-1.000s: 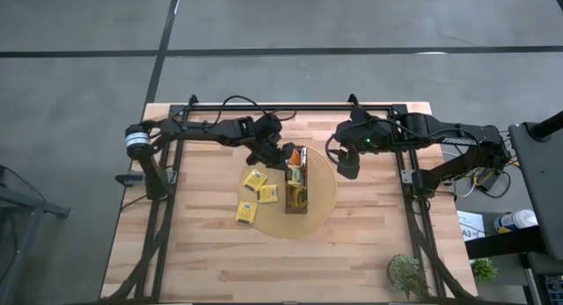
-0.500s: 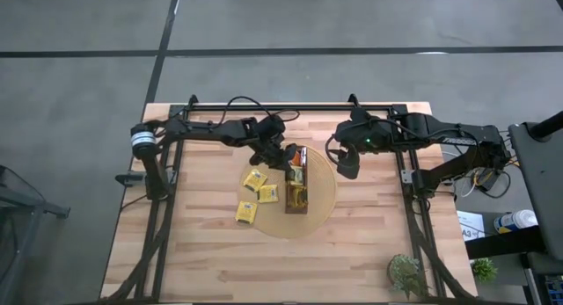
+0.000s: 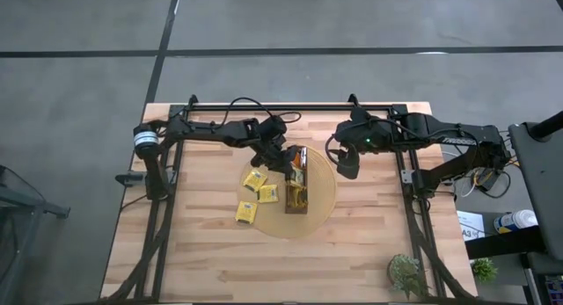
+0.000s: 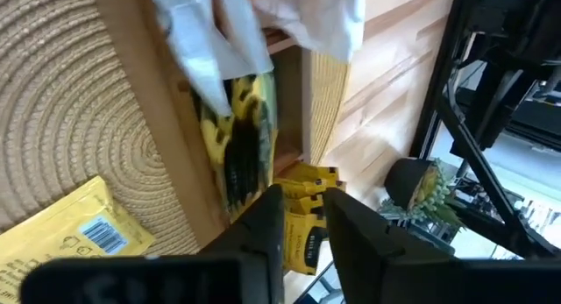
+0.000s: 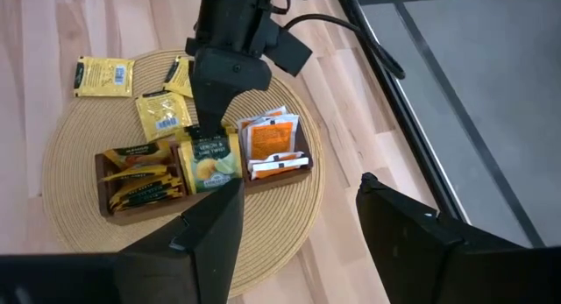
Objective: Pick & Place Tea
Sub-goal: Put the yellow tea bag into the middle section of the wooden organizer, then adjust the yellow tea bags in the wooden organizer
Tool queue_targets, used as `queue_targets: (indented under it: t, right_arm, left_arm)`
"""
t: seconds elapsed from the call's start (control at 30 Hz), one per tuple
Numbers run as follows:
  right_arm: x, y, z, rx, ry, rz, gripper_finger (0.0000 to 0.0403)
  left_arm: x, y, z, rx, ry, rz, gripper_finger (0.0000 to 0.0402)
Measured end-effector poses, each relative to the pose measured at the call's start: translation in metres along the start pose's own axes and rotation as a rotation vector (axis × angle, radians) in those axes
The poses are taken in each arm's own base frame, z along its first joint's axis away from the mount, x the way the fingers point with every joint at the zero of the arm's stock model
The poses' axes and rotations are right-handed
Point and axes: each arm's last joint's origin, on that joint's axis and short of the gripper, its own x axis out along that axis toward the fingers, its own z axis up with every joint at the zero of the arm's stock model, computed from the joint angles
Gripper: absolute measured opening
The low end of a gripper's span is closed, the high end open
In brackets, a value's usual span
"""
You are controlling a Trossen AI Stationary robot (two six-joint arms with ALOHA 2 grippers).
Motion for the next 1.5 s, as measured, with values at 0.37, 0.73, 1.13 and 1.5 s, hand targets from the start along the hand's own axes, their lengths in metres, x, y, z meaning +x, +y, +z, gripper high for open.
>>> queue_targets:
  t: [0.37, 0.73, 1.13, 1.5]
  right_arm:
    - [0.000, 0.000, 0.000, -0.003, 0.000, 0.000, 0.0219]
    - [0.000, 0.000, 0.000, -0.002, 0.005, 0.000, 0.0219]
    - [0.000, 0.000, -0.001, 0.032, 0.008, 0.008, 0.0219]
    - [0.000, 0.000, -0.001, 0.054, 0.009, 0.008, 0.0219]
  left_arm:
    - [-0.011, -0.024, 0.002, 0.104, -0.029, -0.061, 0.0092]
    - [-0.024, -0.025, -0.012, 0.336, -0.108, 0.062, 0.0084]
    - [-0.017, -0.015, -0.029, 0.442, -0.065, 0.214, 0.0001]
    - [-0.010, 0.006, -0.030, 0.362, -0.167, 0.346, 0.0000]
